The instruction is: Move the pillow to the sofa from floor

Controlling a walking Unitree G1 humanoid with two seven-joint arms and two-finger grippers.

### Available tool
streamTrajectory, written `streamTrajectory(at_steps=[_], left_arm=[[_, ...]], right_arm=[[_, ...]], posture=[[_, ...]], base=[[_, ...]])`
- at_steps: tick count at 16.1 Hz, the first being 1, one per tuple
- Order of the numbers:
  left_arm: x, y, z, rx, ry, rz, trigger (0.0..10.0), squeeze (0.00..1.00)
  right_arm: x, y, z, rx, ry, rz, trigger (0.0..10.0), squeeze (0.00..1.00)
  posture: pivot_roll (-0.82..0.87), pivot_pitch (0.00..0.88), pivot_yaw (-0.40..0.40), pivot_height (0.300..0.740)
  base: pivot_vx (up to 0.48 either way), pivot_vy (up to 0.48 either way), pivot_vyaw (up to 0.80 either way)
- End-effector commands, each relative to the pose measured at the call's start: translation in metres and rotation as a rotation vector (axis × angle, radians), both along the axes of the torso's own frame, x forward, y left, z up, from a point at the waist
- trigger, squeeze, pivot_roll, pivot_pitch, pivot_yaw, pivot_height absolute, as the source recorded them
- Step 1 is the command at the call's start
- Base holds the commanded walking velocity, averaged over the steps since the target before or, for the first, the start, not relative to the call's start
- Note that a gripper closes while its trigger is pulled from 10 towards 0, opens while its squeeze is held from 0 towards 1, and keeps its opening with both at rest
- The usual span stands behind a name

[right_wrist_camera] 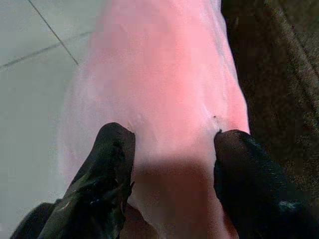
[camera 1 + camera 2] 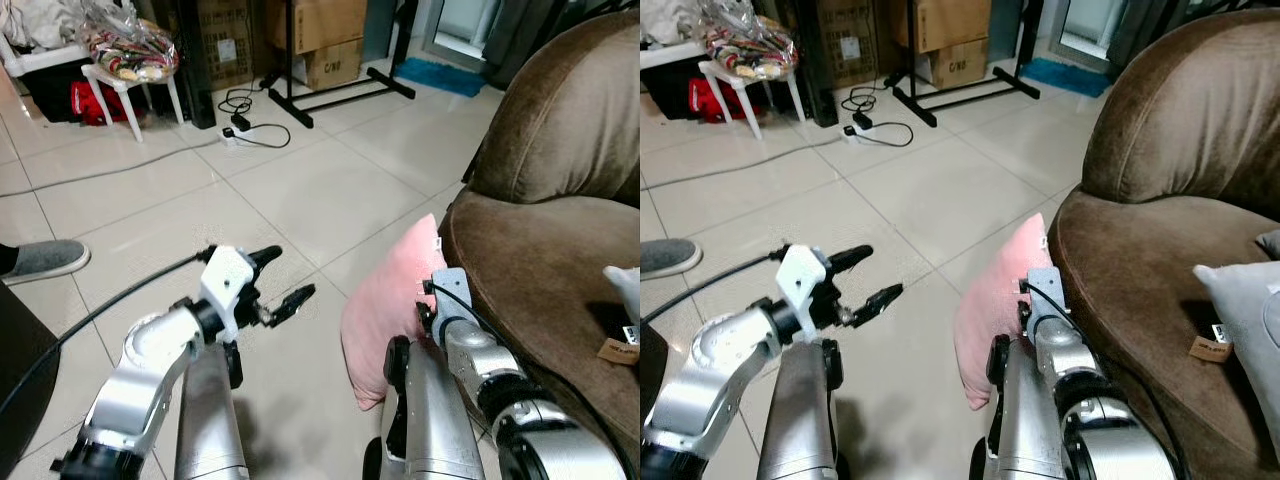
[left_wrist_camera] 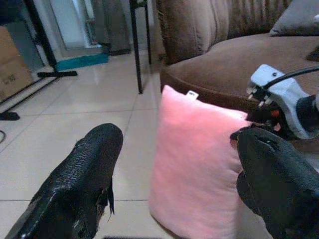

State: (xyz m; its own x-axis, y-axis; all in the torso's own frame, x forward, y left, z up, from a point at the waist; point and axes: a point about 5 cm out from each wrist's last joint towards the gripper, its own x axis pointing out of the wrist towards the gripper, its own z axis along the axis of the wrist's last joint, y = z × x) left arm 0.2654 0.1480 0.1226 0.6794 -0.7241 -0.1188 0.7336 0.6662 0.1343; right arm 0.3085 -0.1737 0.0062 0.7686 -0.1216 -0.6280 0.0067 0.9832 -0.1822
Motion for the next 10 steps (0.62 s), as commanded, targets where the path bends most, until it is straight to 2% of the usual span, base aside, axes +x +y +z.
streamTrajectory(at_steps=[1, 2, 4, 6, 7, 10], left_arm=[[0.0011, -0.0008, -0.0015, 0.007, 0.035, -0.025, 10.0, 0.0], [0.0014, -0.0009, -0.0016, 0.009, 0.04, -0.033, 10.0, 0.0], [0.0005, -0.0029, -0.0015, 0.014, 0.052, -0.07, 10.0, 0.0], [-0.0002, -0.0051, -0.002, 0.022, 0.059, -0.091, 10.0, 0.0], [0.0, -0.0055, -0.0019, 0.022, 0.06, -0.093, 10.0, 0.0], [0.0006, -0.0064, -0.002, 0.028, 0.063, -0.101, 10.0, 0.0]], right_arm=[[0.0009, -0.0032, 0.0003, -0.02, 0.008, -0.001, 10.0, 0.0], [0.0009, -0.0035, 0.0001, -0.024, 0.009, -0.001, 10.0, 0.0], [0.0013, -0.0042, -0.0003, -0.043, 0.009, -0.002, 7.5, 0.0], [0.0022, -0.0024, -0.0002, -0.069, 0.009, 0.015, 0.7, 0.0], [0.0022, -0.0021, -0.0003, -0.073, 0.01, 0.018, 0.0, 0.0], [0.0017, -0.0005, -0.0014, -0.104, 0.018, 0.042, 0.0, 0.0]], posture=[[0.08, 0.0, -0.015, 0.408], [0.08, 0.0, -0.014, 0.408], [0.08, 0.0, -0.008, 0.408], [0.08, 0.0, -0.006, 0.408], [0.08, 0.0, -0.006, 0.408], [0.08, 0.0, -0.007, 0.408]], base=[[0.0, 0.0, 0.0], [0.0, 0.0, 0.0], [0.0, 0.0, 0.0], [0.0, 0.0, 0.0], [0.0, 0.0, 0.0], [0.0, 0.0, 0.0]])
